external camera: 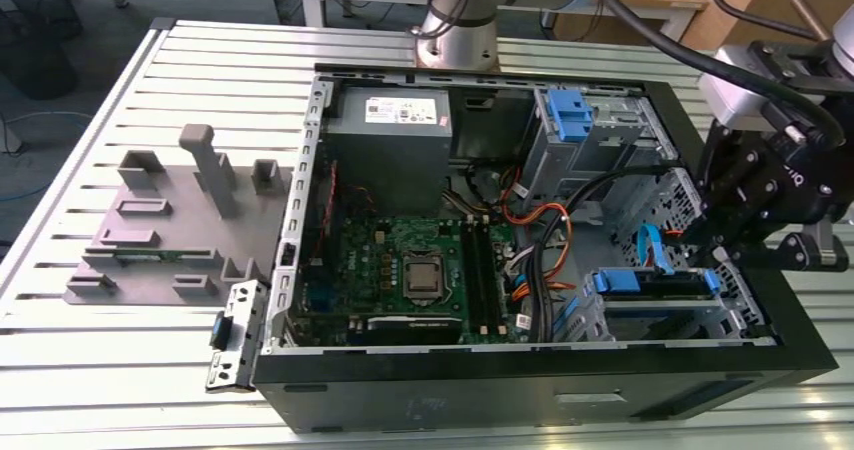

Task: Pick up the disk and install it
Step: 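Insert the second disk wire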

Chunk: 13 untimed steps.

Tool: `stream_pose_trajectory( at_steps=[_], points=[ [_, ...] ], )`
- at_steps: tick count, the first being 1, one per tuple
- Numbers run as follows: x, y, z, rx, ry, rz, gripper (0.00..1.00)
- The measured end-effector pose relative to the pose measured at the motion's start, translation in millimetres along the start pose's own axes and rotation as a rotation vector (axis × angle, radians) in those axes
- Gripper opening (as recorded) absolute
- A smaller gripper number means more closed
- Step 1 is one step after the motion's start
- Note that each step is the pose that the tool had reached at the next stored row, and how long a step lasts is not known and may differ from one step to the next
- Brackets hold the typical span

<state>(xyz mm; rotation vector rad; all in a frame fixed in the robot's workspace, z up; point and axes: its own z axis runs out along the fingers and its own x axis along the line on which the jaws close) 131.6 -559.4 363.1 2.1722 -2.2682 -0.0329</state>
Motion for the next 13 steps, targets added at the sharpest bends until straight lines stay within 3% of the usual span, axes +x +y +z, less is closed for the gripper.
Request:
stream_pose_trajectory(
  at_steps=[13],
  points=[
    [-0.1,0.1,-5.1,0.0001,0.0001,0.000,0.29]
  ],
)
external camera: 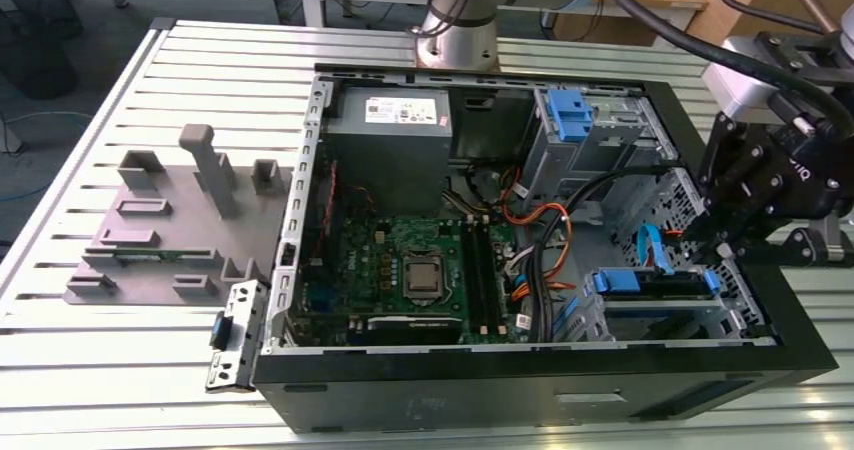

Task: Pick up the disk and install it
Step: 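Insert the second disk wire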

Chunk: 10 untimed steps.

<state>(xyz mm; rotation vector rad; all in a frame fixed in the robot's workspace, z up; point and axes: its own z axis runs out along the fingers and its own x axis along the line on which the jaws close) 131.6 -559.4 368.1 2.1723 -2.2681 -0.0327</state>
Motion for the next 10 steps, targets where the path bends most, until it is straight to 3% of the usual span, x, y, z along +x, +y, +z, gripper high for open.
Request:
stream_pose_trajectory(
  at_steps=[10],
  points=[
    [-0.1,0.1,-3.7,0.0000,-0.0002,0.000,0.29]
  ],
)
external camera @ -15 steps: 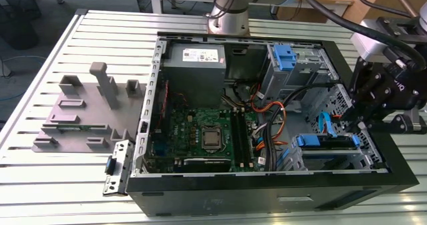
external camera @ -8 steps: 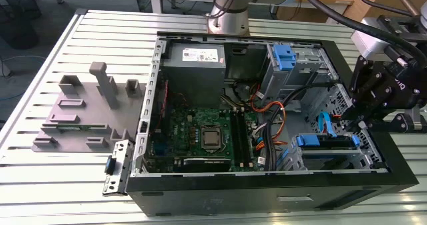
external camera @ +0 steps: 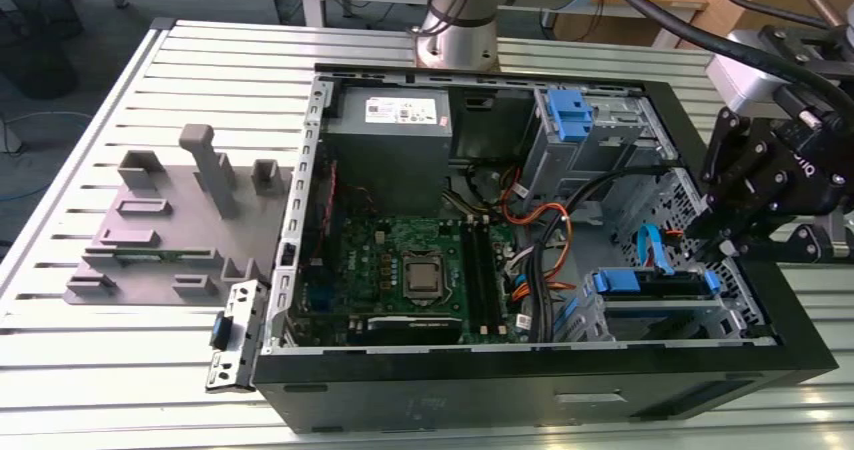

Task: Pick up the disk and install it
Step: 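Insert the second disk wire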

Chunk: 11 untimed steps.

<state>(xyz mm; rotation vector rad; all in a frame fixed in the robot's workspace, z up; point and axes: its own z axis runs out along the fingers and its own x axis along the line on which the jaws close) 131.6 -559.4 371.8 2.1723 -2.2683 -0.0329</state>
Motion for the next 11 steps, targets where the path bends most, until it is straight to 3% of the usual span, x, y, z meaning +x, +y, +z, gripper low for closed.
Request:
stream_pose_trajectory(
  at_steps=[11],
  points=[
    [-0.1,0.0,-2.9,0.0000,-0.0002,0.000,0.29]
  ],
)
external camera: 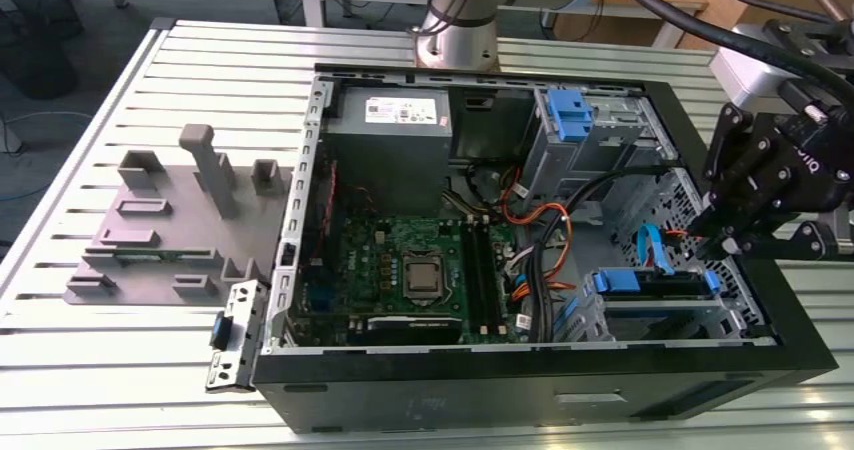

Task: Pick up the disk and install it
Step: 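Insert the second disk wire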

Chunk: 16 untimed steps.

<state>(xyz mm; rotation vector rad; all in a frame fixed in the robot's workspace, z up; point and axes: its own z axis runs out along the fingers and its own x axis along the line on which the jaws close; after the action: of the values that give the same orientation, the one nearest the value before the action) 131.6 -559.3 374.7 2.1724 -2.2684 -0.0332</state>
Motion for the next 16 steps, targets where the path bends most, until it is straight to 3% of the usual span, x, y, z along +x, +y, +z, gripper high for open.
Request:
stream_pose_trajectory(
  at_steps=[7,16],
  points=[
    [-0.1,-0.6,-0.3,0.0000,0.0003,0.000,0.29],
    [-3.8,-9.2,2.9,0.0000,0.0004,0.000,0.29]
  ],
)
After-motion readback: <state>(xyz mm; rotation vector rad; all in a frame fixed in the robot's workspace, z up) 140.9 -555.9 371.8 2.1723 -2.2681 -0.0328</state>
